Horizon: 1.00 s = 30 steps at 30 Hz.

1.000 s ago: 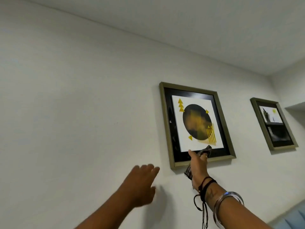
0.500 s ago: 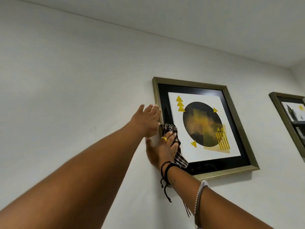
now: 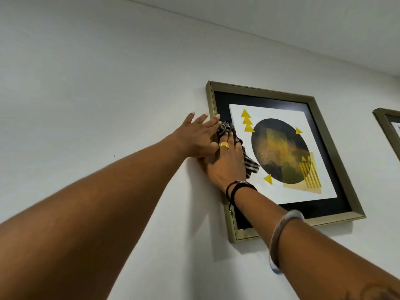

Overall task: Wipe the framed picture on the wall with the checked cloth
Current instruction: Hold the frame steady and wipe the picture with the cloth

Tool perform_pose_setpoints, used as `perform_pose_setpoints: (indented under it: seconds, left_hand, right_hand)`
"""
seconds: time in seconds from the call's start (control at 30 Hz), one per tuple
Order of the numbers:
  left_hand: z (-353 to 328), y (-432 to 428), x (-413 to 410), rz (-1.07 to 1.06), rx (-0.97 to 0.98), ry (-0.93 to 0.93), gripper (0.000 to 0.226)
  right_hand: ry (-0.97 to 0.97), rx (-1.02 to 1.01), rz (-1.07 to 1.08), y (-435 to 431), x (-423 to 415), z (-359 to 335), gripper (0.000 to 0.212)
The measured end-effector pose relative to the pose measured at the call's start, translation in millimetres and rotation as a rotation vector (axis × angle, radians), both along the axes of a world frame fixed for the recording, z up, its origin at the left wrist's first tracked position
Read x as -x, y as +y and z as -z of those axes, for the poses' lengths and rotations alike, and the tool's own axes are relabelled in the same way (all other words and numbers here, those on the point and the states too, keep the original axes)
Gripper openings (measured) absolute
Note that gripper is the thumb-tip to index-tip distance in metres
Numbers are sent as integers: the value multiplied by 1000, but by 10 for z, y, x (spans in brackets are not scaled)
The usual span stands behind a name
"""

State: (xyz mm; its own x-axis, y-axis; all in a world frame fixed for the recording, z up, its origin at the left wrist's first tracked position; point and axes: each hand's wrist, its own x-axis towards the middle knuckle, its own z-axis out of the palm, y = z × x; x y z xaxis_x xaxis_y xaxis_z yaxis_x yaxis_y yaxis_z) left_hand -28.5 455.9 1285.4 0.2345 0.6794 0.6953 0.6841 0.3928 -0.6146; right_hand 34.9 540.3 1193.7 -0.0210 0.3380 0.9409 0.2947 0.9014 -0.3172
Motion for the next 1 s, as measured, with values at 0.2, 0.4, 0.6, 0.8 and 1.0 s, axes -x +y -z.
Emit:
perform_pose_setpoints:
  seconds: [0.2, 0.4, 0.6, 0.8, 1.0]
  left_hand:
    - [19, -6, 23, 42, 46, -36, 83]
    - [-23, -67, -52, -22, 62, -29, 88]
    - [-6, -45, -84, -47, 65, -91, 94]
    - [18, 30, -162, -65, 44, -120, 95]
    - [47, 87, -195, -50, 58, -183, 90]
  right_hand:
    - [-12, -10, 47, 26, -40, 701, 104]
    - [-91, -21, 55, 44, -96, 972, 108]
    - [-141, -79, 47, 116, -150, -34, 105]
    - [-167, -148, 86, 234, -175, -212, 113]
    - [-98, -90, -73, 151, -177, 403, 111]
